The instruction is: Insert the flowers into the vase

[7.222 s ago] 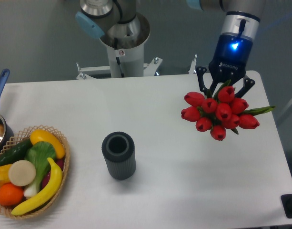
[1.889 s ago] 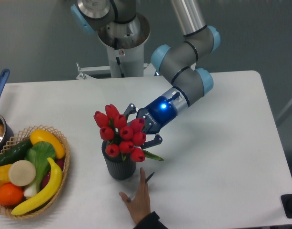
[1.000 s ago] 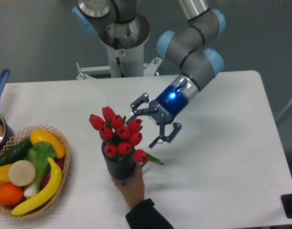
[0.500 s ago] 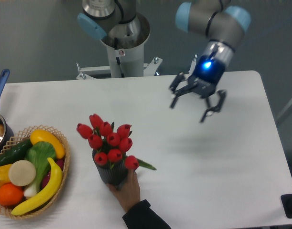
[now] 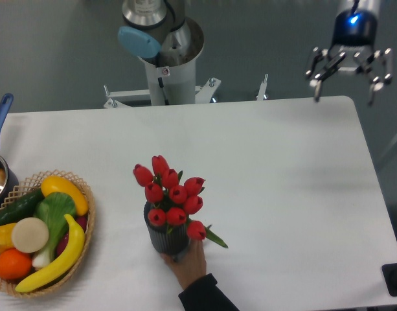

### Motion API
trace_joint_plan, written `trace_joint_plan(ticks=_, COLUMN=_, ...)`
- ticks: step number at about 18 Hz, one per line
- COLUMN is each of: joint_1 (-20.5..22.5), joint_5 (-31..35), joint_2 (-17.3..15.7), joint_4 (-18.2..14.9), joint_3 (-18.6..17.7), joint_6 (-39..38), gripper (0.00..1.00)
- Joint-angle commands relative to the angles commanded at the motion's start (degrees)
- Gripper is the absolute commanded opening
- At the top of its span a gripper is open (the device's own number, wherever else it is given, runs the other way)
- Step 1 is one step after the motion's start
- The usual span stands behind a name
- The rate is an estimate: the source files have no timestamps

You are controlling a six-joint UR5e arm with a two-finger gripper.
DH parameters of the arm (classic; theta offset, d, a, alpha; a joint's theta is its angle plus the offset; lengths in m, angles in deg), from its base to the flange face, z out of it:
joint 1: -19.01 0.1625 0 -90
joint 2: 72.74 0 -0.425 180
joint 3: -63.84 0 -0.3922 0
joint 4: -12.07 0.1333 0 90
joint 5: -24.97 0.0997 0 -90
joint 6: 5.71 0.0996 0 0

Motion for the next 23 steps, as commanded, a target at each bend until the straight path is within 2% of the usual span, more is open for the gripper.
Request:
trace_joint_plan(ticks=3, joint_1=1.5, joint_5=10.3, joint_2=-2.4, joint_4=-0.2, joint_3=-0.3, joint_6=0.5, gripper=1.0)
trace_joint_plan(ticks=7, joint_1=0.8, joint_5=23.7, joint_2=-6.5, joint_4=-0.6, joint_3=-0.5, joint_6=0.6, gripper=1.0)
trace_joint_plan(ticks=8, joint_1=0.7, joint_5=27.5, joint_2=-7.4, joint_4=-1.8, joint_3=-0.3, joint_6=0.6, gripper=1.0)
trace_joint_plan(ticks=10, joint_1=-0.2, joint_5=37.0, joint_2=-9.9, joint_4=-6.7, joint_3=-0.3, joint_6=0.9, gripper=1.0)
trace_joint_plan(ticks=13, joint_1=-4.4, joint_5=45.9, joint_2=-10.7, joint_4=-11.0, joint_3=0.4, joint_6=4.6, gripper=1.0)
trace_joint_plan(ticks=17, joint_1=-5.8, joint_5=56.2, joint_2=-11.3, joint_4=-18.0, joint_3=1.7, joint_6=18.6, gripper=1.0)
trace_joint_plan(ticks=20, joint_1=-8.2, joint_5=59.7, joint_2=-10.8, joint_4=-22.8, joint_3=3.5, joint_6=20.6, gripper=1.0)
trace_joint_plan(ticks=23, joint_1=-10.3, joint_5=59.6, joint_2=-10.6, joint_4=-26.5, joint_3=3.9, joint_6=20.4, gripper=1.0)
